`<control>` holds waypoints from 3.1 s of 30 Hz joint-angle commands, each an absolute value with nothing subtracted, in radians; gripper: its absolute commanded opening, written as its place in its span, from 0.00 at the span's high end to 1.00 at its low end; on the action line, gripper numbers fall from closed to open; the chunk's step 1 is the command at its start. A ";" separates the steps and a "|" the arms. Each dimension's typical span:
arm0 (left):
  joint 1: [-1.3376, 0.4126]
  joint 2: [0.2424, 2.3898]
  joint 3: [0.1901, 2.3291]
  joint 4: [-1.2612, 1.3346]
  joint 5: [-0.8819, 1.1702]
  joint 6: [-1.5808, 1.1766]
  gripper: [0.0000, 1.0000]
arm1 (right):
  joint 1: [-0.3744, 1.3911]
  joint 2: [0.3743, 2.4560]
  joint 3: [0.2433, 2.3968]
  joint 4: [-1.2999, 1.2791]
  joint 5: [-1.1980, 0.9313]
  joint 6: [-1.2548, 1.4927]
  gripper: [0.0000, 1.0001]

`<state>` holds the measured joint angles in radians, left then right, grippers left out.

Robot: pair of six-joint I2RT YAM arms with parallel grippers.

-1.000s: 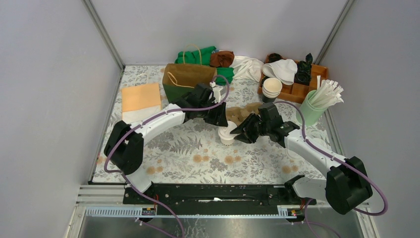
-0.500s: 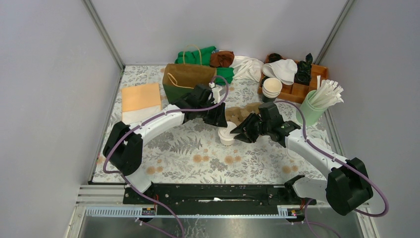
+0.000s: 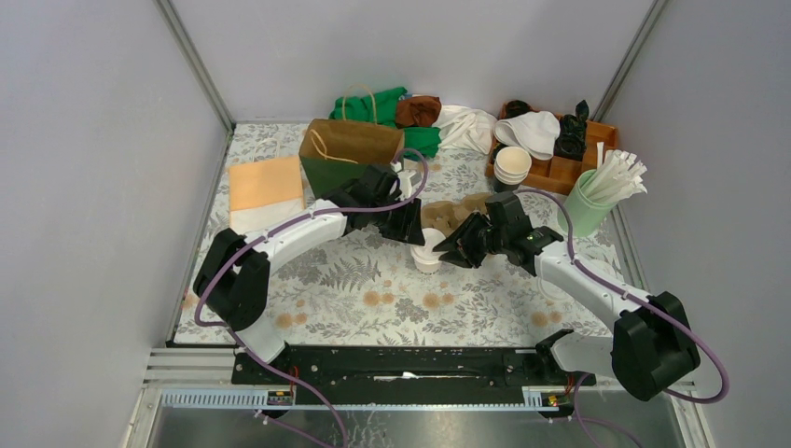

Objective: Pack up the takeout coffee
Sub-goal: Adjust the cup lid on the coffee cup.

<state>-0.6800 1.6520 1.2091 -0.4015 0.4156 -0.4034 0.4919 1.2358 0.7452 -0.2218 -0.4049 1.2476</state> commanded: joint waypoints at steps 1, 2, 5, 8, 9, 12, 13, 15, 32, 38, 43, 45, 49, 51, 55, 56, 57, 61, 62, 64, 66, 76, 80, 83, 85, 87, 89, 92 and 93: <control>-0.686 1.614 1.198 -0.394 0.430 -0.419 0.55 | 0.499 1.246 0.754 -0.196 -0.410 1.243 0.63; -0.687 1.615 1.198 -0.394 0.428 -0.419 0.55 | 0.499 1.246 0.751 -0.200 -0.408 1.242 0.63; -0.688 1.613 1.197 -0.394 0.426 -0.420 0.55 | 0.500 1.247 0.748 -0.216 -0.402 1.230 0.63; -0.690 1.615 1.198 -0.394 0.423 -0.421 0.55 | 0.500 1.254 0.745 -0.241 -0.402 1.217 0.63; -0.690 1.615 1.198 -0.394 0.424 -0.422 0.55 | 0.499 1.256 0.742 -0.244 -0.401 1.213 0.63; -0.693 1.618 1.198 -0.394 0.422 -0.423 0.55 | 0.499 1.256 0.721 -0.235 -0.405 1.211 0.63; -0.693 1.619 1.198 -0.394 0.422 -0.423 0.55 | 0.500 1.256 0.714 -0.231 -0.405 1.209 0.63; -0.693 1.619 1.198 -0.394 0.421 -0.423 0.55 | 0.499 1.260 0.701 -0.231 -0.407 1.204 0.63; -0.698 1.616 1.186 -0.381 0.415 -0.429 0.55 | 0.499 1.293 0.667 -0.229 -0.399 1.178 0.61; -0.698 1.613 1.226 -0.387 0.401 -0.426 0.55 | 0.500 1.261 0.732 -0.271 -0.391 1.166 0.58; -0.698 1.623 1.290 -0.420 0.383 -0.416 0.52 | 0.498 1.248 0.844 -0.362 -0.360 1.106 0.54; -0.697 1.624 1.311 -0.432 0.374 -0.411 0.51 | 0.498 1.248 0.875 -0.398 -0.351 1.083 0.52; -0.698 1.624 1.346 -0.455 0.360 -0.405 0.49 | 0.489 1.244 0.918 -0.432 -0.331 1.037 0.51; -0.698 1.624 1.354 -0.461 0.355 -0.405 0.48 | 0.480 1.251 0.941 -0.449 -0.326 1.011 0.51; -0.698 1.605 1.348 -0.470 0.342 -0.416 0.47 | 0.474 1.277 0.996 -0.479 -0.310 0.940 0.51; -0.698 1.595 1.344 -0.472 0.336 -0.420 0.46 | 0.472 1.284 1.011 -0.484 -0.306 0.918 0.51; -0.698 1.585 1.339 -0.474 0.331 -0.426 0.46 | 0.470 1.292 1.029 -0.493 -0.298 0.894 0.51; -0.698 1.520 1.302 -0.472 0.304 -0.469 0.46 | 0.466 1.314 1.121 -0.513 -0.260 0.758 0.50; -0.699 1.501 1.288 -0.467 0.300 -0.485 0.46 | 0.466 1.314 1.140 -0.518 -0.243 0.724 0.50; -0.703 1.462 1.263 -0.455 0.289 -0.516 0.46 | 0.466 1.300 1.165 -0.521 -0.202 0.672 0.50; -0.714 1.428 1.258 -0.454 0.261 -0.540 0.46 | 0.467 1.269 1.149 -0.491 -0.164 0.650 0.49; -0.795 1.241 1.184 -0.481 0.102 -0.656 0.46 | 0.466 1.142 1.066 -0.448 -0.020 0.584 0.49; -0.815 1.175 1.120 -0.480 0.076 -0.702 0.46 | 0.466 1.158 1.053 -0.433 -0.035 0.603 0.49; -0.829 1.142 1.097 -0.481 0.063 -0.721 0.46 | 0.466 1.173 1.051 -0.402 -0.042 0.621 0.47; -0.833 1.132 1.091 -0.484 0.063 -0.727 0.46 | 0.466 1.184 1.057 -0.392 -0.041 0.629 0.45; -0.836 1.131 1.092 -0.491 0.064 -0.727 0.46 | 0.466 1.193 1.064 -0.384 -0.041 0.630 0.41; -0.842 1.133 1.098 -0.498 0.064 -0.727 0.46 | 0.466 1.199 1.063 -0.379 -0.037 0.642 0.36; -0.854 1.130 1.097 -0.499 0.059 -0.732 0.46 | 0.466 1.209 1.055 -0.363 -0.037 0.661 0.26; -0.858 1.126 1.094 -0.500 0.057 -0.736 0.46 | 0.466 1.213 1.055 -0.362 -0.037 0.672 0.24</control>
